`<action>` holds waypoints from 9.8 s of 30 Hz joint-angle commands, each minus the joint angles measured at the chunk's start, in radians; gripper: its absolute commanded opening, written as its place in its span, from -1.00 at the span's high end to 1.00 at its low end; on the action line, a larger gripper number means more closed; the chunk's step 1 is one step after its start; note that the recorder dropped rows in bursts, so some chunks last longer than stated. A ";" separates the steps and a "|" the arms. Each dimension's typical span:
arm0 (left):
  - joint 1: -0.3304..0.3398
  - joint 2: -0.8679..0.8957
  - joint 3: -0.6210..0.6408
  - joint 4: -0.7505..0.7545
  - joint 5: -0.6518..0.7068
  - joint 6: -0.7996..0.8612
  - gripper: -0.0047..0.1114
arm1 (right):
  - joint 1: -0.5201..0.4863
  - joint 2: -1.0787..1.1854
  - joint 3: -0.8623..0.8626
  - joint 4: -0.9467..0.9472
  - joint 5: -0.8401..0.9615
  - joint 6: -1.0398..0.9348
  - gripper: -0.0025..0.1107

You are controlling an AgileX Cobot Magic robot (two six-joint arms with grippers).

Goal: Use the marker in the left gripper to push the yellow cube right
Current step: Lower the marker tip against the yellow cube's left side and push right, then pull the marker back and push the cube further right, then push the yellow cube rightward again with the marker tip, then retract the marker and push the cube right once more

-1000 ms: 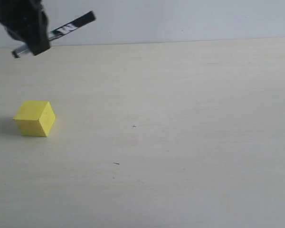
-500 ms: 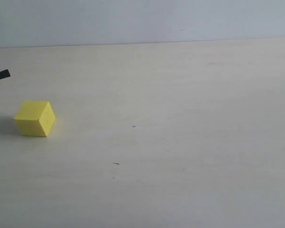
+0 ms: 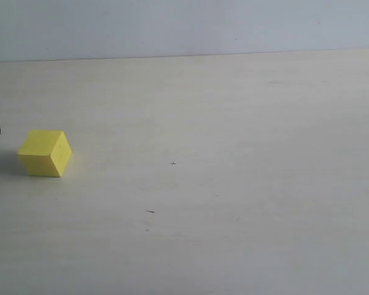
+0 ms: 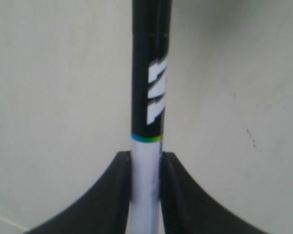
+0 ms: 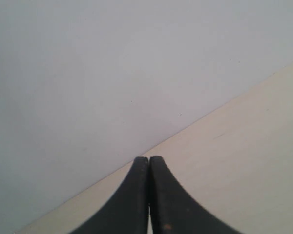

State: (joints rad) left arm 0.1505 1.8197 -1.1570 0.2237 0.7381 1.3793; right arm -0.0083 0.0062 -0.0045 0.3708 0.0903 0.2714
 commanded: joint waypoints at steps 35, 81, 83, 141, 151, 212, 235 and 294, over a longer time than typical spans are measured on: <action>-0.135 0.097 0.003 -0.048 -0.026 0.141 0.92 | -0.004 -0.006 0.004 -0.006 -0.003 -0.009 0.96; -0.274 0.059 0.005 -0.234 0.245 -0.023 0.92 | -0.004 -0.006 0.004 -0.005 -0.003 -0.009 0.96; -0.280 0.059 0.009 -0.236 0.248 -0.039 0.92 | -0.004 -0.006 0.004 -0.005 -0.003 -0.009 0.96; -0.583 0.170 -0.168 -0.207 0.071 -0.130 0.92 | -0.004 -0.006 0.004 -0.005 -0.003 -0.009 0.96; -0.588 0.170 -0.186 -0.213 0.091 -0.182 0.92 | -0.004 -0.006 0.004 -0.005 -0.003 -0.009 0.96; -0.770 0.317 -0.319 -0.060 0.118 -0.547 0.92 | -0.004 -0.006 0.004 -0.008 -0.003 -0.009 0.96; -0.659 0.322 -0.412 -0.248 0.287 -0.230 0.92 | -0.004 -0.006 0.004 -0.008 -0.003 -0.009 0.96; -0.719 0.459 -0.628 -0.185 0.372 -0.354 0.92 | -0.004 -0.006 0.004 -0.008 -0.003 -0.009 0.96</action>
State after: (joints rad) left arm -0.5835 2.2783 -1.7750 0.0514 1.0533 1.0044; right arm -0.0083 0.0062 -0.0045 0.3708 0.0903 0.2714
